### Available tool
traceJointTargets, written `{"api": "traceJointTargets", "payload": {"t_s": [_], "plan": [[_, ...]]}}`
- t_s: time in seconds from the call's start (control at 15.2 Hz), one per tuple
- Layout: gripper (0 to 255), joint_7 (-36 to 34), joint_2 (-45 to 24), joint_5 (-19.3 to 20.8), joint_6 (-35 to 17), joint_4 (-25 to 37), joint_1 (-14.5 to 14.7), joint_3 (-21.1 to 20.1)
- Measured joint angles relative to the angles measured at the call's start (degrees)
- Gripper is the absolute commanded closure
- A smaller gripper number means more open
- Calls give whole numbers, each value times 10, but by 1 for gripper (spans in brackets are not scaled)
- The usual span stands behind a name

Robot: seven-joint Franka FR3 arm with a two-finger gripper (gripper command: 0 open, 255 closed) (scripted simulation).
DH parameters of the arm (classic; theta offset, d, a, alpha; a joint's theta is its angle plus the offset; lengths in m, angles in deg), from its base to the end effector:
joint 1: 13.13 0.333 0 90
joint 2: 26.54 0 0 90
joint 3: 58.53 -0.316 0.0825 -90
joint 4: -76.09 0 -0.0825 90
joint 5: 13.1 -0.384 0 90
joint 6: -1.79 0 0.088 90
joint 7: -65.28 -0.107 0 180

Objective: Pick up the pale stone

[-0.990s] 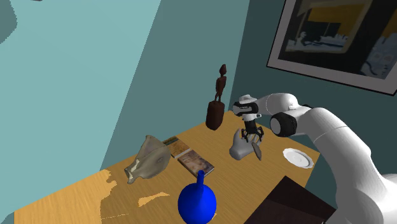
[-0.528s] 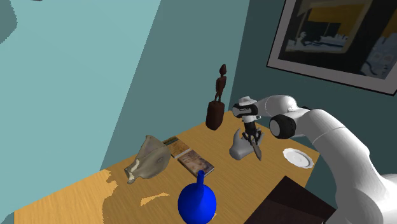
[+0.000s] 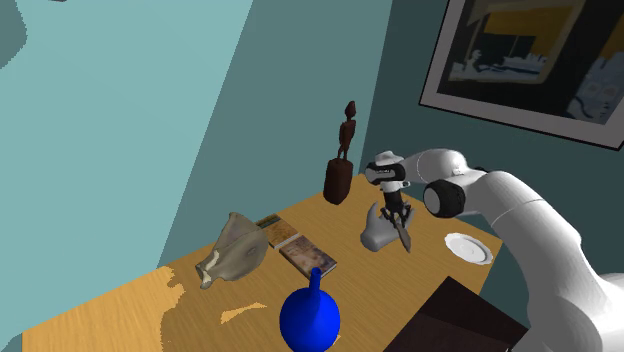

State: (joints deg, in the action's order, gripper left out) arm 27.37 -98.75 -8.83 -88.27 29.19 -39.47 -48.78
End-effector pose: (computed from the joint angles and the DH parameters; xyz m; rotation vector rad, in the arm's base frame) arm 0.6124 -0.3958 0.1076 2.3062 -1.5716 -0.6943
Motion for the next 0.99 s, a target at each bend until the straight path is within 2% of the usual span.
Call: {"api": "traceJointTargets", "payload": {"t_s": [0.53, 0.99], "plan": [[255, 4, 54, 3, 12, -42, 5, 3], [255, 10, 89, 5, 35, -54, 8, 5]]}}
